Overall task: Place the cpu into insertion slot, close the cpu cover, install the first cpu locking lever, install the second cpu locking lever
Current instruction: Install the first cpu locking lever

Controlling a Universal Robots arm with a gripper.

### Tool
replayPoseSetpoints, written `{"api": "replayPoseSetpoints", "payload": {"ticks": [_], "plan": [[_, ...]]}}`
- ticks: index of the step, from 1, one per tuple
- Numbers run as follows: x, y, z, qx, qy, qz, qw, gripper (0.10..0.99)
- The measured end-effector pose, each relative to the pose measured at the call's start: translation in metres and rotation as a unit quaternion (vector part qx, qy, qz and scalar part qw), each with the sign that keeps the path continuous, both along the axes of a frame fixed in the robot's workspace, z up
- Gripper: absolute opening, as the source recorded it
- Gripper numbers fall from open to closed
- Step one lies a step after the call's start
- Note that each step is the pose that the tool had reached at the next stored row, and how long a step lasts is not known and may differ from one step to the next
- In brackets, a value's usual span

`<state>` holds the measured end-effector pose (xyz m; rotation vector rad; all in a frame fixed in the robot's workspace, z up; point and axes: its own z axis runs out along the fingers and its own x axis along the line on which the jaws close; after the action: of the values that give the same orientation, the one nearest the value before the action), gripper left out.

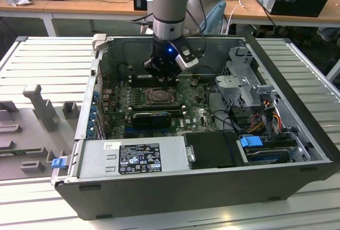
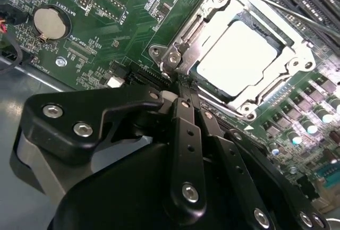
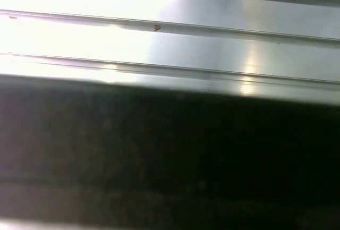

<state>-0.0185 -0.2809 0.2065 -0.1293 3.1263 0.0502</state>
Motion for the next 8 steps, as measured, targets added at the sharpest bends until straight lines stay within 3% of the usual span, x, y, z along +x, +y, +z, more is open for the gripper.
{"api": "replayPoseSetpoints", "payload": {"ticks": [4,8], "plan": [[0.0000,-0.0001,0.0134,-0.0015,0.0001,0.000,1.0000,0.106],[0.0000,-0.0010,0.0141,-0.0018,0.0001,0.000,1.0000,0.106]]}}
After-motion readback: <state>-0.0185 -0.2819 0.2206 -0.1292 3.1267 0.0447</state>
